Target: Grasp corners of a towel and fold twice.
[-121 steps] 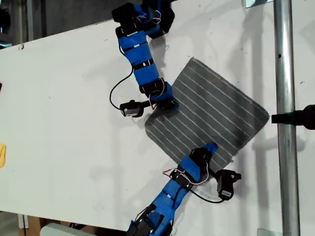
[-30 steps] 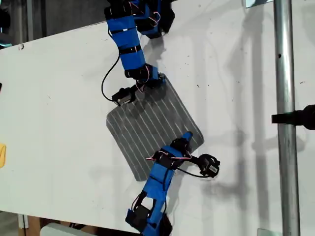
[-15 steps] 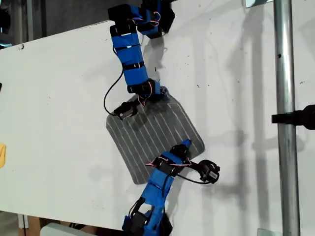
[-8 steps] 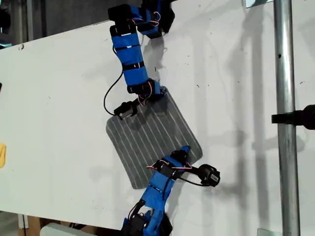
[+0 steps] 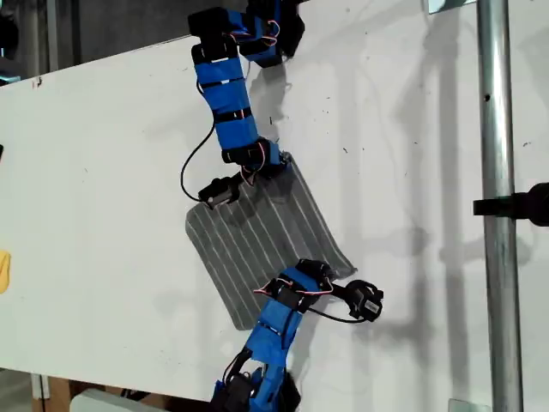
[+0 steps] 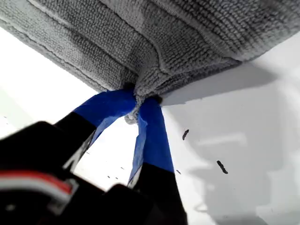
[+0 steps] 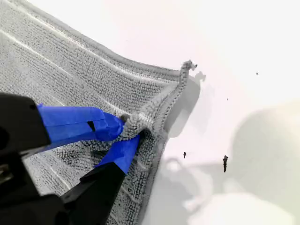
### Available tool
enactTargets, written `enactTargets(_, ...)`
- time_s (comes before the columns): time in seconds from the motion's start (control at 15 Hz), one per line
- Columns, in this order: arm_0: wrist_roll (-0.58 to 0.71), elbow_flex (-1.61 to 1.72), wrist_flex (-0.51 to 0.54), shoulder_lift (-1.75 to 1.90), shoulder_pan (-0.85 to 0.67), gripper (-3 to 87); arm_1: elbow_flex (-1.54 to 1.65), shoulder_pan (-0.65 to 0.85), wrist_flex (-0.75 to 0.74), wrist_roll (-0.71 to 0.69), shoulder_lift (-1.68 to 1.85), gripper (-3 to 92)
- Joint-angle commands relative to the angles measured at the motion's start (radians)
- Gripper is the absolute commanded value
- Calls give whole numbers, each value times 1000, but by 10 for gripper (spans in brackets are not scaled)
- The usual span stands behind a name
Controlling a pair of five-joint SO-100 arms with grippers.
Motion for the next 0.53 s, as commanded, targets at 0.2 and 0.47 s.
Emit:
enactTargets(0.2, 66, -244, 167, 55, 57, -29, -48, -48, 120, 38, 239, -3)
enactTargets(0.47, 114, -549, 336, 69, 101, -29, -48, -118, 249, 94, 514, -3)
